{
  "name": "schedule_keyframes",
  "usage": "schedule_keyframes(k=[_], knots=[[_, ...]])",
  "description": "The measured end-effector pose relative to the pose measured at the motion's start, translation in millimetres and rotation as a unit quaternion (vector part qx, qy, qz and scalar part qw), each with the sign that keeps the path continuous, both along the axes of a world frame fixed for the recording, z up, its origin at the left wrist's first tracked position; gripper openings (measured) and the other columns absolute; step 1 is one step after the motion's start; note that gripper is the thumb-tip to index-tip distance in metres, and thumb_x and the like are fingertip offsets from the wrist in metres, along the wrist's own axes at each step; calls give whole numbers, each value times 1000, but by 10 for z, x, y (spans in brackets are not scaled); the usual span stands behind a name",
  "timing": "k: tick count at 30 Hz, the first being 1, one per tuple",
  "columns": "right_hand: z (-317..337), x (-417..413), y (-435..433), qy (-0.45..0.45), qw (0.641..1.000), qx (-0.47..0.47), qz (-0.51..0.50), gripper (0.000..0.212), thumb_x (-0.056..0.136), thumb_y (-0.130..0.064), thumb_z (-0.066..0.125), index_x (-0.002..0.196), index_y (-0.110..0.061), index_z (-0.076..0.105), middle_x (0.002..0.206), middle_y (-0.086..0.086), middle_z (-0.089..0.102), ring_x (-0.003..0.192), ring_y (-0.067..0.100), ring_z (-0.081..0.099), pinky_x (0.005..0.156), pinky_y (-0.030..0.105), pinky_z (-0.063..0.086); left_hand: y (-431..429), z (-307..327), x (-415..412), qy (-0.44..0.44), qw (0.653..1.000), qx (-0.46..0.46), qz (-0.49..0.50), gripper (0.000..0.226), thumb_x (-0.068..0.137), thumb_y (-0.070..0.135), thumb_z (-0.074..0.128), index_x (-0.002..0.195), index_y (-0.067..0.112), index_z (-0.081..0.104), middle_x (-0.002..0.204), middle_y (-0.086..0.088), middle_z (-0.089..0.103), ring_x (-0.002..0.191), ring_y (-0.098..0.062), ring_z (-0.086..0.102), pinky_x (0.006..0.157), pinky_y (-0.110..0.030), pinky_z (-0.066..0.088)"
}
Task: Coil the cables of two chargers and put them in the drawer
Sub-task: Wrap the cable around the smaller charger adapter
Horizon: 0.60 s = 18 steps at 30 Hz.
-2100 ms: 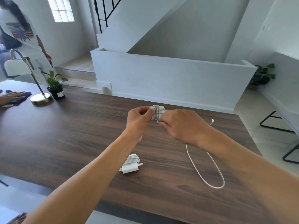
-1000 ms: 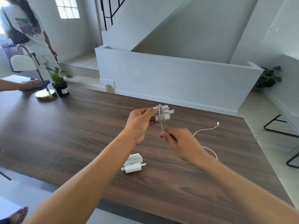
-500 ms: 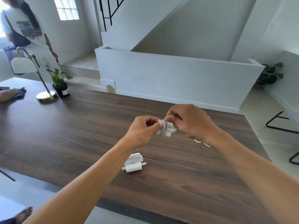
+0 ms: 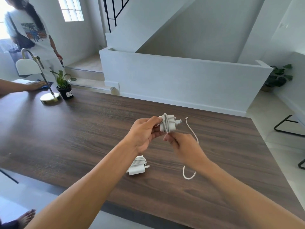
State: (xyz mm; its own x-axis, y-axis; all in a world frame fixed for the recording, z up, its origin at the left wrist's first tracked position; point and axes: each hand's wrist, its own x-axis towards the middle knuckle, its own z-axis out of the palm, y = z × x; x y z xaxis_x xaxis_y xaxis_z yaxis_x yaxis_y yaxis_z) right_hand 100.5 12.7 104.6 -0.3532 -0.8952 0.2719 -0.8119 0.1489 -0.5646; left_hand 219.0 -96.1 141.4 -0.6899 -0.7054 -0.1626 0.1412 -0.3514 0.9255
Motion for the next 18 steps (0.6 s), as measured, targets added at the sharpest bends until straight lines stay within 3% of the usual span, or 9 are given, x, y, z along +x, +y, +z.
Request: schedule_keyframes(k=[4, 7, 10, 14, 18], knots=[[161, 140, 92, 85, 993, 72, 23, 26, 100, -36, 39, 99, -23, 60, 83, -6, 70, 83, 27, 65, 71, 39, 52, -77, -111, -14, -43, 996, -40, 62, 21, 90, 12, 60, 90, -4, 72, 95, -24, 72, 86, -24, 68, 78, -32, 57], [434, 136, 148, 122, 989, 83, 31, 26, 100, -37, 40, 93, -23, 60, 87, -3, 67, 83, 25, 63, 71, 37, 49, -69, -138, 12, -61, 994, -61, 73, 29, 81, 21, 66, 92, -5, 72, 104, -31, 68, 89, -28, 65, 85, -38, 55], [633, 105, 151, 171, 980, 97, 37, 27, 99, -40, 41, 90, -24, 61, 90, -4, 67, 85, 25, 62, 68, 34, 44, 5, -150, -7, -96, 985, -129, 66, 13, 84, 16, 67, 86, 5, 73, 88, -16, 74, 80, -19, 66, 81, -33, 56], [730, 0, 129, 208, 972, 106, 41, 21, 96, -43, 46, 89, -31, 61, 93, -10, 67, 85, 19, 61, 67, 30, 35, 82, -141, -5, -140, 970, -199, 26, 10, 81, 21, 69, 82, 13, 73, 82, -11, 74, 76, -15, 65, 87, -42, 54], [714, -208, 102, 220, 974, 45, 8, 17, 94, -41, 52, 85, -29, 61, 84, -16, 66, 79, 13, 61, 64, 28, 36, 139, -82, 22, -128, 975, -180, -36, 13, 85, 13, 66, 93, 5, 72, 89, -14, 72, 82, -20, 64, 93, -48, 51]])
